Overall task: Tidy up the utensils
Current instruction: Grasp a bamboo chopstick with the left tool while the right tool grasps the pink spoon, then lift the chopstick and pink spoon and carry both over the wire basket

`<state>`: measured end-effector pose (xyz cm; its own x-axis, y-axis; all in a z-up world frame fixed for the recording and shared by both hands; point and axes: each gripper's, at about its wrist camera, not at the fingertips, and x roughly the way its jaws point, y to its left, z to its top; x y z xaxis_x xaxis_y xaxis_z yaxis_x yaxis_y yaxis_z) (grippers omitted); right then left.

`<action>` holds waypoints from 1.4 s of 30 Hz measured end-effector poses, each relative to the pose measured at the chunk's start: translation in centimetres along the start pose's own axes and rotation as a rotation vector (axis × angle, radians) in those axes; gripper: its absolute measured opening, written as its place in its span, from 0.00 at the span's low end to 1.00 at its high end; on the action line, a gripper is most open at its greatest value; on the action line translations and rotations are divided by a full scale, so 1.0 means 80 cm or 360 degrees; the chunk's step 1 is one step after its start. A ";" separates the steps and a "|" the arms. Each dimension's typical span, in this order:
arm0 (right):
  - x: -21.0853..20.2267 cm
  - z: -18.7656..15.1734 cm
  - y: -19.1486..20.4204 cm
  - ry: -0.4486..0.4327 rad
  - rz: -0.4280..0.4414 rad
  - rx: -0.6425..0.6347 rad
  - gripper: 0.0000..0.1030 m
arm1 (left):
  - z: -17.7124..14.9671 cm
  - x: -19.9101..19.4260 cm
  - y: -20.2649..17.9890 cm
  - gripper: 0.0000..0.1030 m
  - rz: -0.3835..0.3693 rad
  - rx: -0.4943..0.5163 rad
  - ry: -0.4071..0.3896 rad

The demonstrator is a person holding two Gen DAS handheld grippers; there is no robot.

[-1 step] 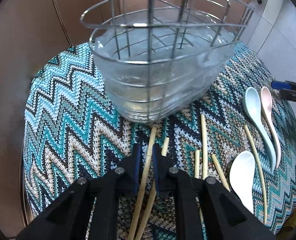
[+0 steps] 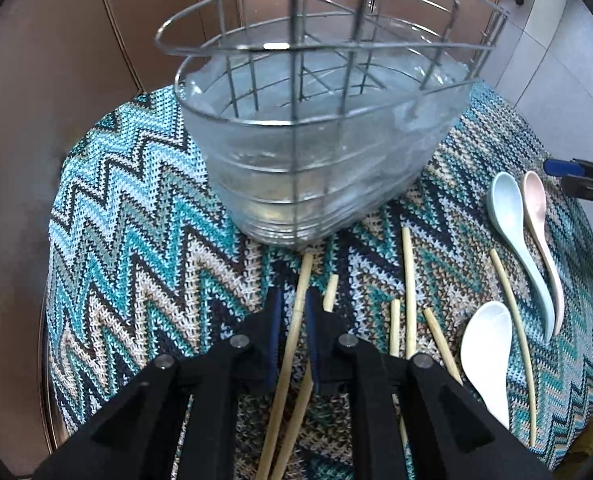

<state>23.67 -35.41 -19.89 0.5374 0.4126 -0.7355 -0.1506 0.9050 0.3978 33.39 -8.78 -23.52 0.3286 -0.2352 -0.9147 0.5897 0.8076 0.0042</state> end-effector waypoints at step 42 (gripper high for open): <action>-0.066 0.011 0.088 -0.0111 -0.0190 -0.0356 0.07 | -0.036 -0.193 -0.034 0.05 0.0154 -0.0203 -0.0687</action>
<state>20.50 -31.34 -12.71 0.6171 0.3007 -0.7272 -0.2584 0.9503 0.1736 24.57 -5.79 -10.54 0.6708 -0.3372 -0.6606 0.4544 0.8908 0.0068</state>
